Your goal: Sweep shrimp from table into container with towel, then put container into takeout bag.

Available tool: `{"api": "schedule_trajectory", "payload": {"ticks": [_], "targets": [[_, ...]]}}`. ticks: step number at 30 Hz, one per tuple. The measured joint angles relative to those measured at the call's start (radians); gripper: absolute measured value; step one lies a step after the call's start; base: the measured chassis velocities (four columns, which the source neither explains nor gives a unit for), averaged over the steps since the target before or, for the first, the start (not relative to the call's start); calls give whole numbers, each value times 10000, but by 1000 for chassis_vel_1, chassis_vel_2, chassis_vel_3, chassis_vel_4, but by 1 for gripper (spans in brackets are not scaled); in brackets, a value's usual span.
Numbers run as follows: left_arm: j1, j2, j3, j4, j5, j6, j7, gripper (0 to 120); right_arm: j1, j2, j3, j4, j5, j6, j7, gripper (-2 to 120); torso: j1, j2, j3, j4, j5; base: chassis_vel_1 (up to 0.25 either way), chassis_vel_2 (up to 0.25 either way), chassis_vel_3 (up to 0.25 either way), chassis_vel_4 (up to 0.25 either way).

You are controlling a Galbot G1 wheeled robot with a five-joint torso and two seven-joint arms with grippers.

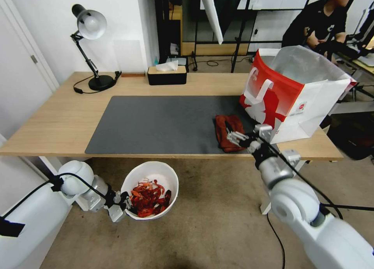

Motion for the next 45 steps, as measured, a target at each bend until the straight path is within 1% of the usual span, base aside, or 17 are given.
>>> {"api": "schedule_trajectory", "payload": {"ticks": [2,3,5,6,9,10,12,13,15,21,23,27,31,35,41,43,45], "targets": [[257,87,-57,-348,124,-97,-126,0,-523,226,134,51,-597,848,-31,100,0,0,-1,8,1,0,0,0,0],[257,87,-57,-348,124,-97,-126,0,-523,226,134,51,-597,848,-31,100,0,0,-1,8,1,0,0,0,0],[420,108,-71,-802,273,-170,-172,0,-1201,560,377,59,-1477,1784,-124,100,1,0,-1,6,0,0,0,0,0],[420,108,-71,-802,273,-170,-172,0,-1201,560,377,59,-1477,1784,-124,100,1,0,-1,6,0,0,0,0,0],[550,112,-49,-1364,468,-278,-204,0,-2169,1077,590,10,-2659,2881,-248,100,0,0,-1,7,0,0,0,0,0],[550,112,-49,-1364,468,-278,-204,0,-2169,1077,590,10,-2659,2881,-248,100,0,0,-1,7,0,0,0,0,0],[615,150,2,-1644,467,-286,-230,0,-2874,1469,722,-212,-3353,3595,-494,100,0,1,0,4,1,0,0,0,0],[615,150,2,-1644,467,-286,-230,0,-2874,1469,722,-212,-3353,3595,-494,100,0,1,0,4,1,0,0,0,0],[646,225,40,-1947,454,-293,-240,0,-3424,1745,824,-480,-3830,4173,-668,100,0,0,0,4,2,0,0,0,0],[712,521,26,-2557,197,-266,-241,0,-4004,1952,1038,-612,-3884,4699,-978,100,1,0,0,6,2,0,0,0,0],[733,764,-75,-2867,-63,-209,-239,0,-4390,2043,1235,-607,-3729,4951,-1213,100,2,0,0,5,1,0,0,0,0],[741,967,-150,-3093,-318,-154,-239,0,-4691,2110,1369,-607,-3641,5172,-1370,100,1,0,0,5,2,0,0,0,0],[685,1379,-279,-3695,-846,75,-305,0,-5109,2241,1553,-659,-3503,5431,-1531,100,1,1,0,4,0,0,0,0,0],[525,1672,-331,-3989,-1262,313,-363,0,-5116,2265,1644,-926,-3381,5551,-1575,100,1,0,0,5,2,0,0,0,0],[472,1824,-357,-4083,-1514,458,-415,0,-5108,2271,1654,-1017,-3324,5584,-1597,100,2,0,2,5,2,0,0,0,0],[431,2051,-362,-4235,-1928,738,-556,0,-5106,2288,1661,-1114,-3275,5621,-1623,100,2,-1,2,6,0,0,0,0,0],[412,2124,-363,-4300,-2065,843,-626,0,-5103,2298,1661,-1146,-3260,5628,-1631,100,2,-1,1,6,1,0,0,0,0]]}}
